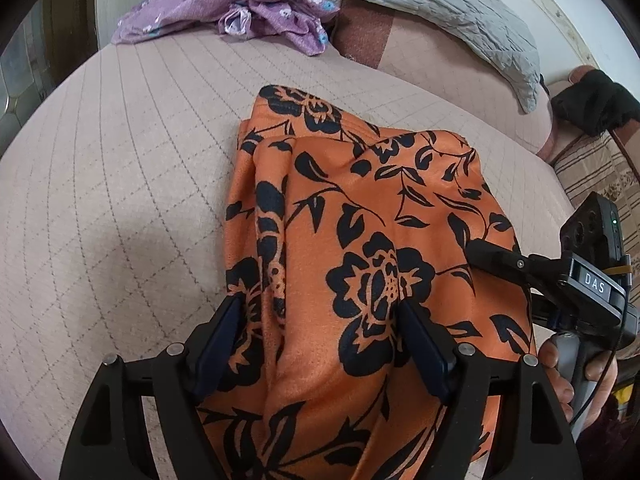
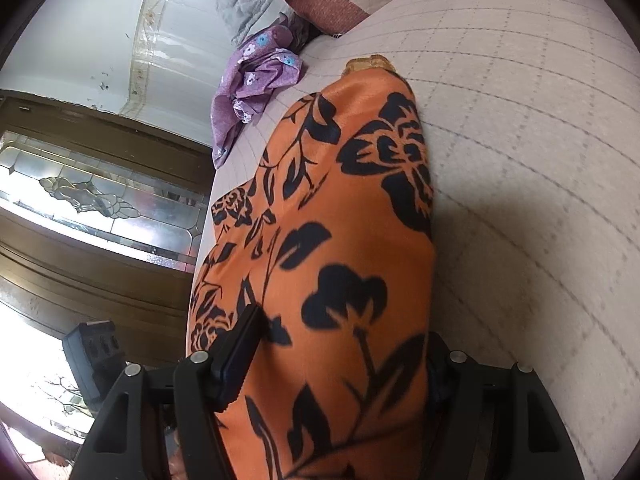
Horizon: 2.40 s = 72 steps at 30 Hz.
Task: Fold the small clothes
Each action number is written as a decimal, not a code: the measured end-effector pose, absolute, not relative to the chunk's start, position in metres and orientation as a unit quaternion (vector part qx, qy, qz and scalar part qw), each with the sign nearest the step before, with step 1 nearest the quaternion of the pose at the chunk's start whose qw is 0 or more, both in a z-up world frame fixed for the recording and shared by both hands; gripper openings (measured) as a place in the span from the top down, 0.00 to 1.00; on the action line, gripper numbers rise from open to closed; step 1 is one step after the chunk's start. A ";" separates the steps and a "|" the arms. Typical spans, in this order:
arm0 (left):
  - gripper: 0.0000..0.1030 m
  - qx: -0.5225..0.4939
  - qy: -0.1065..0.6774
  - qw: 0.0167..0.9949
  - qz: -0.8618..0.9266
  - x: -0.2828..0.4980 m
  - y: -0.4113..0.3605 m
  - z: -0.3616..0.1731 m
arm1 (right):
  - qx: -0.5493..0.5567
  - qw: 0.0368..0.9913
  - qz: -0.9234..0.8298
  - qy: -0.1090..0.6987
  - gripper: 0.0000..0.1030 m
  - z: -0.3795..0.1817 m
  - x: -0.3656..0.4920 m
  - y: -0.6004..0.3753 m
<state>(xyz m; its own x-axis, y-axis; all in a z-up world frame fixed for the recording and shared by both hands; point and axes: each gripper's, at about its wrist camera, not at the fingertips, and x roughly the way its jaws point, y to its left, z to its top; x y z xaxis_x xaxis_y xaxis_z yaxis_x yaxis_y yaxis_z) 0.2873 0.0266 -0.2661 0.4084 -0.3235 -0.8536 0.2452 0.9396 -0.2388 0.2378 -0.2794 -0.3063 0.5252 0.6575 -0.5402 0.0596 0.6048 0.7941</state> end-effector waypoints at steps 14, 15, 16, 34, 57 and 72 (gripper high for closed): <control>0.10 -0.062 0.551 0.814 -0.172 0.290 0.028 -0.281 | 0.384 0.789 0.180 0.444 0.44 -0.310 0.231 -0.275; 0.16 -0.059 0.544 0.819 -0.173 0.288 0.031 -0.277 | 0.383 0.790 0.177 0.445 0.46 -0.309 0.231 -0.274; 0.27 -0.059 0.537 0.823 -0.176 0.285 0.033 -0.274 | 0.381 0.792 0.174 0.445 0.47 -0.307 0.231 -0.272; 0.65 -0.003 0.463 0.868 -0.180 0.249 -0.004 -0.218 | 0.324 0.840 0.165 0.402 0.59 -0.259 0.227 -0.262; 0.65 0.017 0.427 0.891 -0.154 0.155 -0.091 -0.201 | 0.313 0.858 0.160 0.375 0.59 -0.224 0.150 -0.333; 0.57 0.041 0.464 0.879 -0.099 0.153 -0.088 -0.256 | 0.362 0.810 0.173 0.427 0.55 -0.300 0.164 -0.332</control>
<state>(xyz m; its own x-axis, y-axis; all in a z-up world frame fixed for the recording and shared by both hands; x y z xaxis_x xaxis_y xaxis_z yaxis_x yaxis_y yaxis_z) 0.1530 -0.0885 -0.2563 0.5498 -0.1362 -0.8241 0.2118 0.9771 -0.0202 0.1640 -0.3323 -0.2996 0.5750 0.5906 -0.5662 0.0287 0.6771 0.7353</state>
